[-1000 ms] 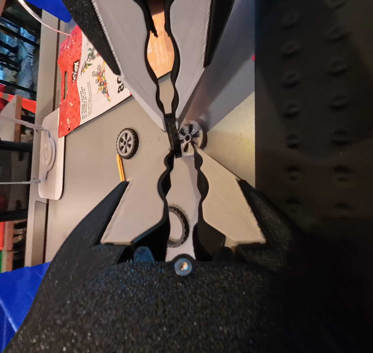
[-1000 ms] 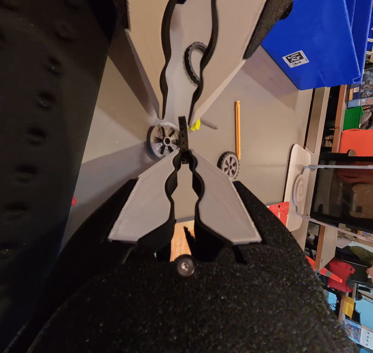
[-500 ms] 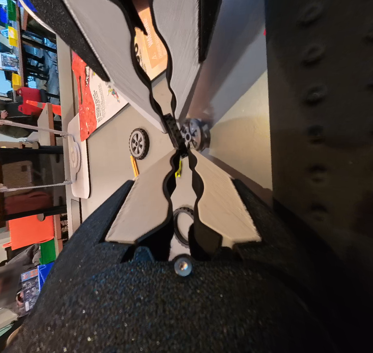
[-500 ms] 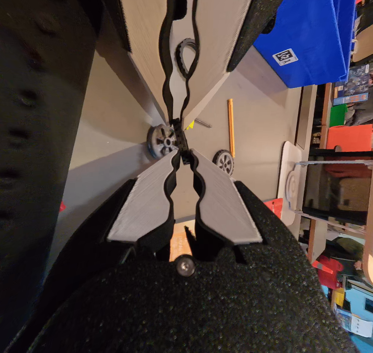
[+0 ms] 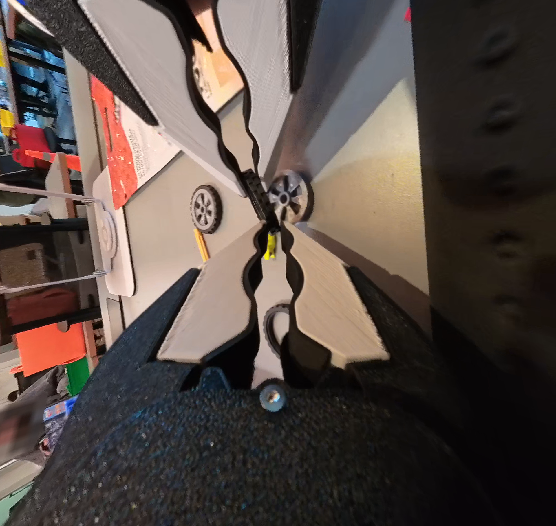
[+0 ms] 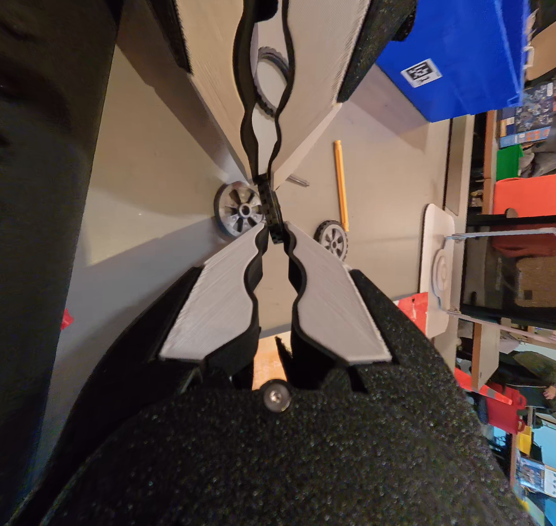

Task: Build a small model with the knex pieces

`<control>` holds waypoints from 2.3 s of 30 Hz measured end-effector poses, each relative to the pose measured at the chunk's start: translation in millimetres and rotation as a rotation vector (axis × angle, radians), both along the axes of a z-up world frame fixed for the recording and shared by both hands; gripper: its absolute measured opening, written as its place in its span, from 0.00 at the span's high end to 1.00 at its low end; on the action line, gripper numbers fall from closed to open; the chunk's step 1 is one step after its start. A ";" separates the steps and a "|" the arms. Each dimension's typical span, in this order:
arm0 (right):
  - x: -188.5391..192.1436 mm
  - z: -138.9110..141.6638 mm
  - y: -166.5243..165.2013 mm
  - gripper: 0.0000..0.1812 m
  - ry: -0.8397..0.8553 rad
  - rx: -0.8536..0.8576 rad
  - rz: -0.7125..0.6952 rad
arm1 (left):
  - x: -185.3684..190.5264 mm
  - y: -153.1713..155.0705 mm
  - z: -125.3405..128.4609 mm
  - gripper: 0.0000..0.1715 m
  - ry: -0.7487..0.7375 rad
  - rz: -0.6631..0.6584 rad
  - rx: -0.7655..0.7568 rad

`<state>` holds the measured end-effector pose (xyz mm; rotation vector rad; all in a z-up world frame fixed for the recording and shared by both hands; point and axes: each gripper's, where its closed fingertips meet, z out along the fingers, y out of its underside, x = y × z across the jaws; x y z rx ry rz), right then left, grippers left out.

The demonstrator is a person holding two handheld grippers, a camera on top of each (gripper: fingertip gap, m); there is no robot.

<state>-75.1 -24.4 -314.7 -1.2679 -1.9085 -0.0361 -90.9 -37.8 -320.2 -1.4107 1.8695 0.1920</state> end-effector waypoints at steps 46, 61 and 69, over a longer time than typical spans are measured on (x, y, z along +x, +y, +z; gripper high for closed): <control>9.2 -11.1 -41.6 0.89 -0.048 -0.287 0.165 | 8.3 -33.6 -5.8 0.90 -0.024 -0.132 -0.152; 2.4 -10.3 -47.2 0.95 -0.012 -0.267 0.183 | 3.7 -34.8 -7.3 0.94 0.012 -0.153 -0.125; -1.2 -9.0 -51.9 0.95 -0.007 -0.272 0.199 | 1.8 -39.6 -5.3 0.97 0.009 -0.172 -0.091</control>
